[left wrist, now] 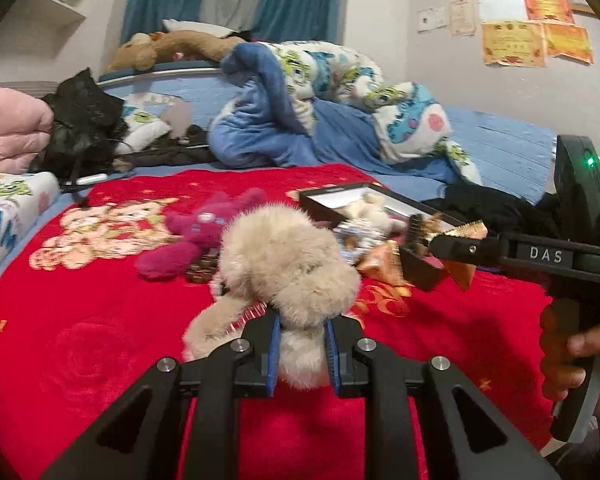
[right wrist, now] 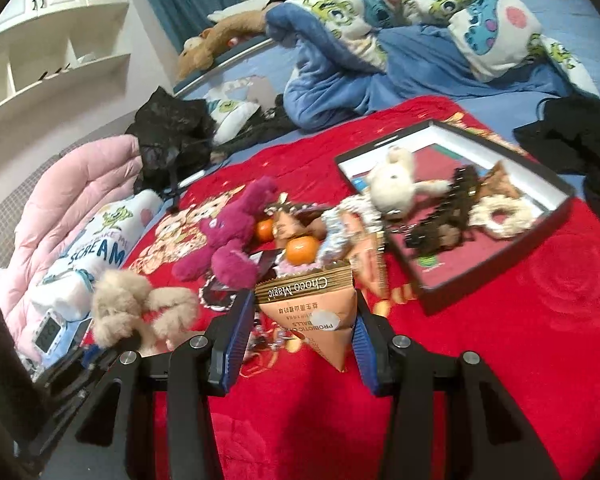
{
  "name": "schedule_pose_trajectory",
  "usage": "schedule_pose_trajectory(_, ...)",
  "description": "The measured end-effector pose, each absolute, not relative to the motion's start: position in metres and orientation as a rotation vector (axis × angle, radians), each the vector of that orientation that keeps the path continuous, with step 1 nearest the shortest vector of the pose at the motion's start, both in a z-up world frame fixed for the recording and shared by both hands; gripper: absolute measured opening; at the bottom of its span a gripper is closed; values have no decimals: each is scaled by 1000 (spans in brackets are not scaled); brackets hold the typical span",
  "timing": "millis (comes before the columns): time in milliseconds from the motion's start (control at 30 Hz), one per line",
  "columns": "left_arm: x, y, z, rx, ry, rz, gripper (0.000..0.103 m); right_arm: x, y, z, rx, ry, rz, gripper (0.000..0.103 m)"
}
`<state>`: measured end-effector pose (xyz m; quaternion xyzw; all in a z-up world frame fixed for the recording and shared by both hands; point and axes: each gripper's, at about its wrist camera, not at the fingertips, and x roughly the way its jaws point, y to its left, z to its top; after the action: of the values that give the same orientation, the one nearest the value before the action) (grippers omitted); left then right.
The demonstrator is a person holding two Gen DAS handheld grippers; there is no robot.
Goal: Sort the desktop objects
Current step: 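Carry the plush dog with the left tool while the right tool carries the snack packet to the box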
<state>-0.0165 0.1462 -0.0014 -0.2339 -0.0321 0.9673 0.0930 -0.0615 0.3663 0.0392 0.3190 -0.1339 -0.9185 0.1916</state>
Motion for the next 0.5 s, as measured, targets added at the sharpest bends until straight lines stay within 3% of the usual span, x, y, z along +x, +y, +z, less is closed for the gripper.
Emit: schedule_pose_trajectory(500,-13,239,12,-679,-37,2705,20,-15,467,44,877,-412,-2743,45)
